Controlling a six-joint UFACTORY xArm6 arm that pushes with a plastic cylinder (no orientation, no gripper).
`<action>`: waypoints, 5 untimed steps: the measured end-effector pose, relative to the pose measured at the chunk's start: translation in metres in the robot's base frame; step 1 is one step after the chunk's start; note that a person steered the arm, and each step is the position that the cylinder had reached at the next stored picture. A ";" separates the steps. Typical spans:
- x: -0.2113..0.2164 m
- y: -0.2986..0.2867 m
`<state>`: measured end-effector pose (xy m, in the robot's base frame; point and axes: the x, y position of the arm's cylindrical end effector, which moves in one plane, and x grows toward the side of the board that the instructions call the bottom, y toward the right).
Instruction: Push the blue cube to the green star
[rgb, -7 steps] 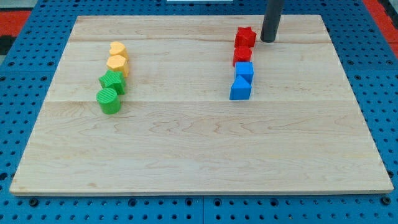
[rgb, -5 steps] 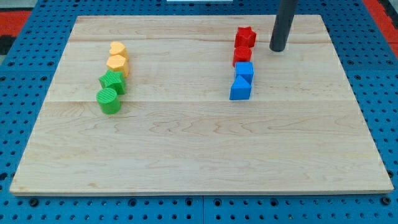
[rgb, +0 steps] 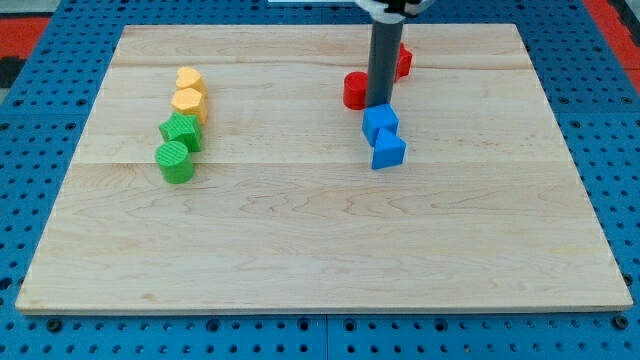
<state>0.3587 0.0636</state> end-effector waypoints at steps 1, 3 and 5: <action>0.021 0.008; 0.072 0.036; 0.135 0.020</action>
<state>0.4936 0.0832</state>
